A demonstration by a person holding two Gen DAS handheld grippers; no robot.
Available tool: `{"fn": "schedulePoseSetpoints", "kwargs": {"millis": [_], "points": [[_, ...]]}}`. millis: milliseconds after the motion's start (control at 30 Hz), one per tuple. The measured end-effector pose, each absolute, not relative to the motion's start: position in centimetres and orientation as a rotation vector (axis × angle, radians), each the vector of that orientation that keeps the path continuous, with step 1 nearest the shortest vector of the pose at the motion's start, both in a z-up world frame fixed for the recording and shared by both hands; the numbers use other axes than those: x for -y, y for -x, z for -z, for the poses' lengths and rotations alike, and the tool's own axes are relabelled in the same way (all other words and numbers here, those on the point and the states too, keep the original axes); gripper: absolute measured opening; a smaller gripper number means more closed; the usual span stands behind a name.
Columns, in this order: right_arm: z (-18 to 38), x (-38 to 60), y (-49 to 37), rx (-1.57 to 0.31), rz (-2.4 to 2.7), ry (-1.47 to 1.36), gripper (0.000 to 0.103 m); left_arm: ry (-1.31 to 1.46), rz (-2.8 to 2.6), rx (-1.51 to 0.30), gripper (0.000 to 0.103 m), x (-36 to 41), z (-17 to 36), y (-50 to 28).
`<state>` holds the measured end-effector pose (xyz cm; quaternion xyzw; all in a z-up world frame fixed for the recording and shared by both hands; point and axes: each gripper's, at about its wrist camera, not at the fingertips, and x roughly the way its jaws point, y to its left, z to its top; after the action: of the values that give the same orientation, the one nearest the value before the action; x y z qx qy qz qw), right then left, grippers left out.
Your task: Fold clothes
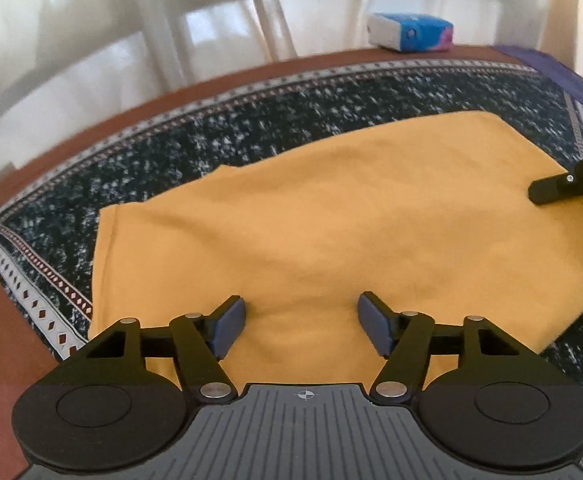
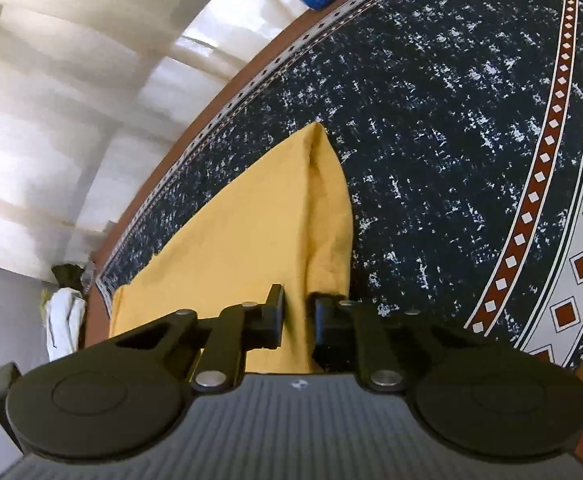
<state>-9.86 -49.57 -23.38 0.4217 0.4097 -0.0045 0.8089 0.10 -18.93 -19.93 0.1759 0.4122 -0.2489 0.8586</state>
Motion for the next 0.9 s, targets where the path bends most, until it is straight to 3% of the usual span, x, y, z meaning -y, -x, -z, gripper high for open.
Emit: {"fn": "schedulePoseSetpoints", "kwargs": {"millis": [267, 500, 633, 900], "points": [[21.5, 48.6, 9.2, -0.903, 0.071, -0.844, 0.013, -0.307, 0.551, -0.839, 0.075, 17.4, 19.3, -0.2], [12.8, 42.8, 7.9, -0.787, -0.046, -0.724, 0.013, 0.140, 0.559, -0.861, 0.075, 7.1, 14.0, -2.9], [10.1, 36.7, 5.4, -0.791, -0.137, -0.606, 0.013, 0.183, 0.546, -0.848, 0.076, 1.8, 12.9, -4.0], [14.8, 26.0, 1.2, -0.952, -0.226, -0.452, 0.013, 0.319, 0.570, -0.932, 0.077, -4.3, 13.7, -5.1]]}}
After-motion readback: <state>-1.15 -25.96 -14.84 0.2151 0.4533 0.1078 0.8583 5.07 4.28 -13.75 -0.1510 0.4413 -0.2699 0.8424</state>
